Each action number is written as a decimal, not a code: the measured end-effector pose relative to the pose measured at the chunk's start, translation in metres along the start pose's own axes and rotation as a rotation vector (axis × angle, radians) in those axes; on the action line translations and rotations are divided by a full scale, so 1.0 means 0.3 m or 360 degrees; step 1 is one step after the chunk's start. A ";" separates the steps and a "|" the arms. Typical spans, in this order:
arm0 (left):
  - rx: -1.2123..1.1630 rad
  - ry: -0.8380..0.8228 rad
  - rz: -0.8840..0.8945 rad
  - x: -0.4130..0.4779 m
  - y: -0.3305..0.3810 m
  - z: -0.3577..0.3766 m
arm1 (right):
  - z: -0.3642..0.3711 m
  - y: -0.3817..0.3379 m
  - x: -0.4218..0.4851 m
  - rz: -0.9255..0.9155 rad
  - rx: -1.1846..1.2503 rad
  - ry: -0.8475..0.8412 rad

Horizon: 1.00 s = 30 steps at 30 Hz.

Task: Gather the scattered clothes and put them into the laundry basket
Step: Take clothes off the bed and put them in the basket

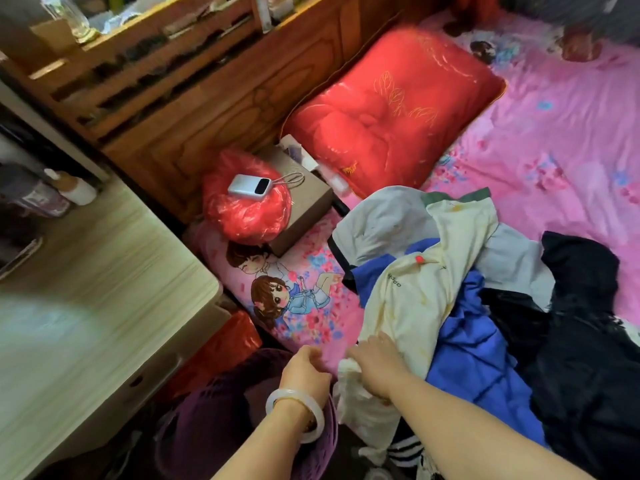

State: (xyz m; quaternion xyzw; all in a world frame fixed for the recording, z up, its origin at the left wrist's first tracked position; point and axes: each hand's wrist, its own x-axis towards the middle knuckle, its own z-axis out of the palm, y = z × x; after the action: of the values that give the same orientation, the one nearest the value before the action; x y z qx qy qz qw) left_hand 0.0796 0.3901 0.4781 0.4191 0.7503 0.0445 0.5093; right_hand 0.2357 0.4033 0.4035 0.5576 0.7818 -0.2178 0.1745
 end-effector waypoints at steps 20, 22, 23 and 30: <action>0.0833 0.0449 0.1527 -0.472 0.242 -0.507 | -0.834 -0.164 -0.558 -0.0533 0.1162 0.0613; 0.0848 0.0487 0.1569 -0.548 0.229 -0.580 | -0.905 -0.217 -0.628 -0.0549 0.1178 0.0630; 0.0835 0.0500 0.1542 -0.600 0.217 -0.616 | -0.938 -0.252 -0.665 -0.0554 0.1155 0.0634; 0.1254 0.0856 0.1437 -0.868 0.059 -0.804 | -1.046 -0.493 -0.840 -0.0347 0.0647 0.1131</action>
State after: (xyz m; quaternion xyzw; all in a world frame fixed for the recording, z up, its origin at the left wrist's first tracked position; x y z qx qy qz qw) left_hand -0.0696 0.3128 0.7912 0.8222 0.5620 0.0789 0.0437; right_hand 0.1660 0.3289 0.8200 0.5352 0.7888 -0.1790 -0.2437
